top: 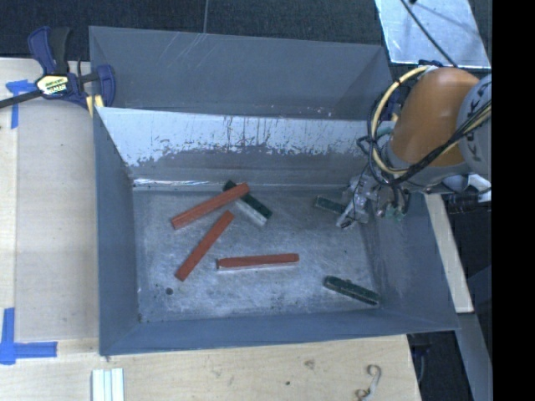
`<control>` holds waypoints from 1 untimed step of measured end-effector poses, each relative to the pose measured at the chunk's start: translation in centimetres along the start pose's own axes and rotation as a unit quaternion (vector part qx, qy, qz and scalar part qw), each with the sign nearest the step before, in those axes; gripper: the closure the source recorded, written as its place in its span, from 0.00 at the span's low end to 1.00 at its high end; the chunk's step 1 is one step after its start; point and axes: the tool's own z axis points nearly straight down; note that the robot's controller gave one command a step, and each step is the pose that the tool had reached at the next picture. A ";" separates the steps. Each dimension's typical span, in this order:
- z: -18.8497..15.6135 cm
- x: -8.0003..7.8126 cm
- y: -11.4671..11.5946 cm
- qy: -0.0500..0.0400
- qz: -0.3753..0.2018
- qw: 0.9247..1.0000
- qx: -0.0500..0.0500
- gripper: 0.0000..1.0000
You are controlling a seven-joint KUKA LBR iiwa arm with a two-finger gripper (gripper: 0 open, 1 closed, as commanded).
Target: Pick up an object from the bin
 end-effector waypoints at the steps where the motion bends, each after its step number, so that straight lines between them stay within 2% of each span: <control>1: -6.8 -0.4 0.0 -0.001 -0.001 1.000 0.000 1.00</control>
Offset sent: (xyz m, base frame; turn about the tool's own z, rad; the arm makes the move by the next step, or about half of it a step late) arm 0.0001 0.0000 0.0630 0.0000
